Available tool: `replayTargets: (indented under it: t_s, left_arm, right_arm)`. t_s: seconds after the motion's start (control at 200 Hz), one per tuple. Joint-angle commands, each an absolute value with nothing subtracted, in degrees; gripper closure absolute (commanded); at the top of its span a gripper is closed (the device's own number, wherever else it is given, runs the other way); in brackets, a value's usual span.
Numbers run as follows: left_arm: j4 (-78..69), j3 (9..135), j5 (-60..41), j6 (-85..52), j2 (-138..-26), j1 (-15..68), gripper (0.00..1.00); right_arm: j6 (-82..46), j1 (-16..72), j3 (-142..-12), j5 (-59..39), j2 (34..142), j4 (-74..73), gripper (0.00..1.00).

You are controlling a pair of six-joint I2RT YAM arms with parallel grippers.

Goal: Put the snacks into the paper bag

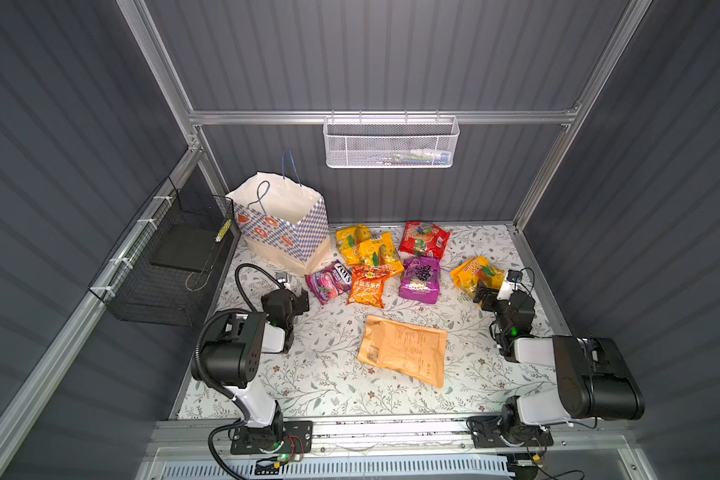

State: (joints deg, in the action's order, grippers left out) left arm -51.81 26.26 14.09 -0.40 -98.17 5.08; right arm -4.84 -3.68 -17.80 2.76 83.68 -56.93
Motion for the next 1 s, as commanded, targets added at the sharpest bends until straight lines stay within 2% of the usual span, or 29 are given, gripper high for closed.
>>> replayTargets:
  t_s: [0.0, 0.876, 0.996]
  left_arm:
    - [-52.7, 27.0, 10.5, 1.7, -98.5, 4.6, 0.0]
    - [-51.9, 27.2, 9.9, 1.8, -98.3, 4.6, 0.0]
    - [-53.1, 26.5, 15.5, -0.6, -98.3, 4.4, 0.0]
  right_arm:
    - [-4.2, -3.8, -18.1, 2.2, 83.6, -56.9, 0.01]
    - [-3.7, -3.2, -18.3, 3.1, 83.6, -56.7, 0.01]
    - [-4.1, -3.3, -18.3, 3.2, 83.7, -56.8, 0.01]
